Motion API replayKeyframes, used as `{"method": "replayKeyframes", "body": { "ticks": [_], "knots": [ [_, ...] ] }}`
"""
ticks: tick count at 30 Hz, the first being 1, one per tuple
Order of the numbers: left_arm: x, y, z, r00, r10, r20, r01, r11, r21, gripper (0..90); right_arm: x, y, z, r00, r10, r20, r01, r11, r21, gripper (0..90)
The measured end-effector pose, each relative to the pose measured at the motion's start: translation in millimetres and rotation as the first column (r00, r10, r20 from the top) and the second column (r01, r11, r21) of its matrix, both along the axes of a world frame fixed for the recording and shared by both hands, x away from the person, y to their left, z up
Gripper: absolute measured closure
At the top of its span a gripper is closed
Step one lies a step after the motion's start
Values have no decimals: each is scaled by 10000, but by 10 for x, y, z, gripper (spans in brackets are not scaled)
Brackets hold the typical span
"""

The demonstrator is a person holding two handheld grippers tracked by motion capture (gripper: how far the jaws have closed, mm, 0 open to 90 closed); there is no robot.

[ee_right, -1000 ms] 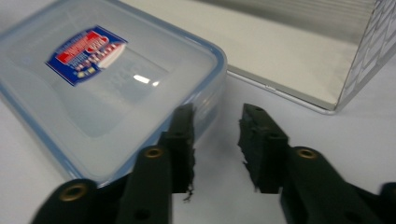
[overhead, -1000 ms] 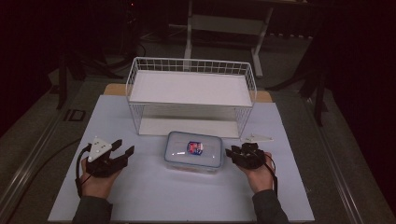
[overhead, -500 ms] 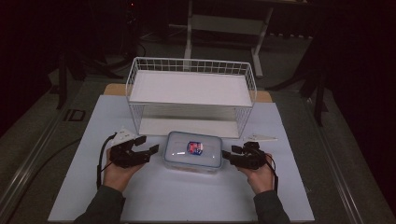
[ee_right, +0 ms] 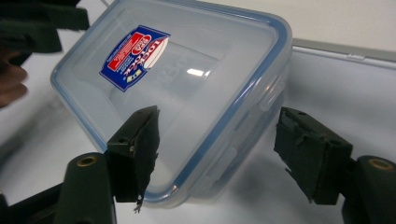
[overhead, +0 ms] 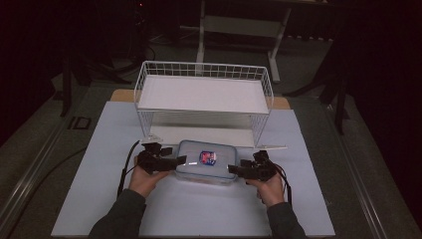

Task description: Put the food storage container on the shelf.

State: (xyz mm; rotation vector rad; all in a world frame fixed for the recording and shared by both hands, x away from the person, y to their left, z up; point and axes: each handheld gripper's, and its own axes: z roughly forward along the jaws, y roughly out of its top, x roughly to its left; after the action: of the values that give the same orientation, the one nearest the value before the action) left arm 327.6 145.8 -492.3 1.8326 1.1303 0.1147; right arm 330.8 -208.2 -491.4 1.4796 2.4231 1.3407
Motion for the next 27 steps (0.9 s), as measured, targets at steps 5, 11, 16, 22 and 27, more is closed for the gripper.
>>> {"method": "replayKeyframes", "body": {
  "ticks": [5, 11, 16, 22, 27],
  "knots": [
    [58, -77, -87, 9980, -243, -576, 247, 9997, 60, 249, 40, 0, -49, 9989, 21, -468, 7, 9983, 587, 291],
    [128, -73, -145, 9901, -314, -1371, 223, 9975, -675, 221, 59, 21, -78, 9965, 80, -828, -11, 9965, 841, 268],
    [171, -48, -190, 9818, -393, -1859, 184, 9935, -1126, 206, 82, -10, -113, 9940, 54, -1095, 76, 9930, 1180, 266],
    [217, -52, -244, 9710, -614, -2309, 247, 9870, -1587, 193, 113, -1, -153, 9898, 3, -1423, 204, 9894, 1439, 227],
    [208, -86, -211, 9734, -445, -2246, 151, 9912, -1313, 168, 135, 12, -199, 9806, 183, -1952, 184, 9826, 1846, 220]
  ]
}}
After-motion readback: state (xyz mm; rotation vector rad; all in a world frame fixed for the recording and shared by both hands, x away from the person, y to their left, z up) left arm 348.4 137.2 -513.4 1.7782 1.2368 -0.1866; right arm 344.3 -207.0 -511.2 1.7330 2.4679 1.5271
